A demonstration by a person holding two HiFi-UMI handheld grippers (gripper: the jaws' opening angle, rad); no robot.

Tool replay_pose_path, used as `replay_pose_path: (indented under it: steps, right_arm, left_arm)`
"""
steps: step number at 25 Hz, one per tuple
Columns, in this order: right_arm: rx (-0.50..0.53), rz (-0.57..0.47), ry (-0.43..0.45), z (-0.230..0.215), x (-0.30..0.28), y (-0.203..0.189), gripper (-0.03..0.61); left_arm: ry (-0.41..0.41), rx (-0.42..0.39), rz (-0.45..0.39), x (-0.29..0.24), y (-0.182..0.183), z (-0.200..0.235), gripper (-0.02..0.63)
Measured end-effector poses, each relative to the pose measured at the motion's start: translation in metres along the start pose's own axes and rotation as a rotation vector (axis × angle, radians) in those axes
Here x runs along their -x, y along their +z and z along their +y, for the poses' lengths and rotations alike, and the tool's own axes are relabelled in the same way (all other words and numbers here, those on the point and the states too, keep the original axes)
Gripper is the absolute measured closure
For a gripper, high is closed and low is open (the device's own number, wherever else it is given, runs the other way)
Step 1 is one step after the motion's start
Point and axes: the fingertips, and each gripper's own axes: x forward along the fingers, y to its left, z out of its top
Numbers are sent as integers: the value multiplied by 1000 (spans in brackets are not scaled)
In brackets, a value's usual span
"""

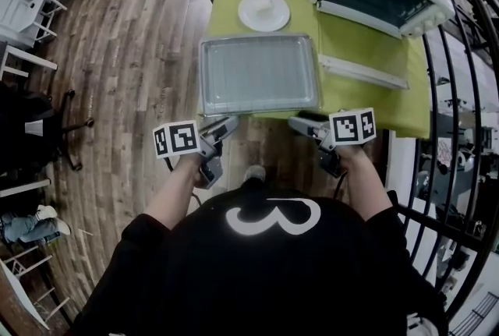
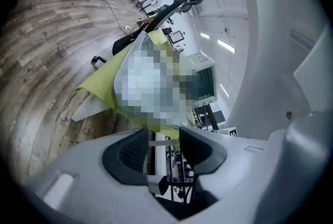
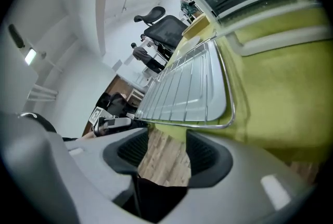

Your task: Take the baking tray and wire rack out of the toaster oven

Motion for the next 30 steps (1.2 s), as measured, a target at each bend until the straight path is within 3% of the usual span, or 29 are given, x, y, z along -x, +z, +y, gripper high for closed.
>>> replay_pose_path:
  steps: [5,9,12,16,18,25,30]
  right_arm:
    - [59,-4,-11,4,7,-8,348]
    - [236,-41,-25,30,32,-16,358]
    - [420,-36,-40,62,59,-30,423]
    - [596,-125,-42,109,105,-38,520]
    - [626,-167,-30,128,126,-46,571]
    - [707,-394,-34,171,204,-57,575]
    - [737,-495,-38,191,242,-61,575]
  left_arm:
    - [84,-182,35,6,-19,-5,430]
    - [120,-365,28,15,-35,-37,430]
    - [113,-509,-9,24,-43,-83,430]
    - [78,-706,-78,31,-62,-157,452]
    - [54,-756,-113,34,-78,-188,487]
    - [-55,-836,-183,49,-130,-275,595]
    - [-83,-931,-225,53,-151,-314,603]
